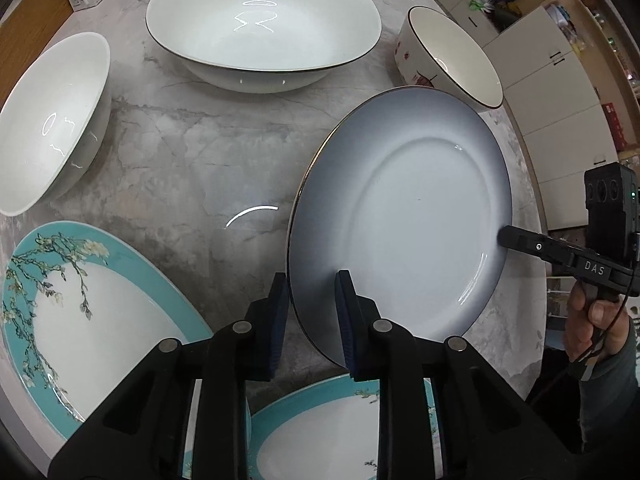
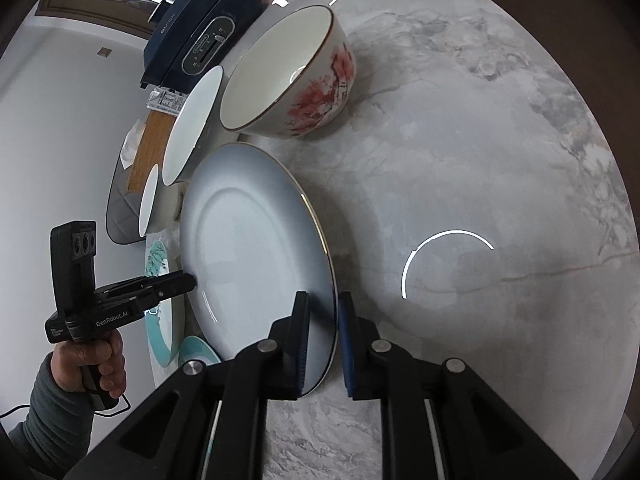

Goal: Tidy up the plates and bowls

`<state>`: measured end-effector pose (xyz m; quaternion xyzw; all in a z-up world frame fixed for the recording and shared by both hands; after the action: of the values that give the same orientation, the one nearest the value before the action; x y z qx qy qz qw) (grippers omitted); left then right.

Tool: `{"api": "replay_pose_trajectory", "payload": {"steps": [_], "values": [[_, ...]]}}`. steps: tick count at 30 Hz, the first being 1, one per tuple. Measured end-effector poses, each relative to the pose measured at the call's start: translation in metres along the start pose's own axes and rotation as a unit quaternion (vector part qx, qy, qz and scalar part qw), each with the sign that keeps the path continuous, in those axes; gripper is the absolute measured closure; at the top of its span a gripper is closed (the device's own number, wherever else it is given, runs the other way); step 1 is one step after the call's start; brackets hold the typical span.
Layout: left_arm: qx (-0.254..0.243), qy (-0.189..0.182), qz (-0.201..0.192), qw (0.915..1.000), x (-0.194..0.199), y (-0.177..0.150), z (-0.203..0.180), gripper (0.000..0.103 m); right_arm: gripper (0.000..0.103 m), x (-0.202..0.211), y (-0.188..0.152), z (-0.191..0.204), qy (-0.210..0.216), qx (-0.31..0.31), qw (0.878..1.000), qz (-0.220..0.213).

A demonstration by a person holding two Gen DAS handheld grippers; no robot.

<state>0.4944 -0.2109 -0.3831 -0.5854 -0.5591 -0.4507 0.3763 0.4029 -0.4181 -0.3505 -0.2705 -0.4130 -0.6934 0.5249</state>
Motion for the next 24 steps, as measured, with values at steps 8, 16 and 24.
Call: {"api": "replay_pose_trajectory", "payload": {"steps": [8,16,24], "values": [[0.022,-0.018,-0.027,0.9992,0.003,0.010,-0.018,0.083,0.087,0.008,0.001,-0.003,0.000,-0.007,1.000,-0.023],[0.021,-0.037,-0.038,0.9984,0.006,0.004,-0.035,0.084,0.087,0.022,-0.001,-0.008,-0.005,-0.026,0.999,-0.045],[0.026,-0.056,-0.061,0.9962,0.032,-0.038,-0.042,0.084,0.087,0.047,-0.022,0.008,-0.004,-0.009,0.998,-0.058]]}}
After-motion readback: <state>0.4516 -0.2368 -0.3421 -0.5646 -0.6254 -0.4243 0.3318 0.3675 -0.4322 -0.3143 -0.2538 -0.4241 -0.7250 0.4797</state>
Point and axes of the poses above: each gripper's, at about its wrist camera, not at the fingertips, and x roughly against the way its jaws point, z to its left, y to its top, the point moved 7 cm from there along -x, roughly the way its jaws point, and after that the axes turned 10 degrees about x, right-handed, at the moved point
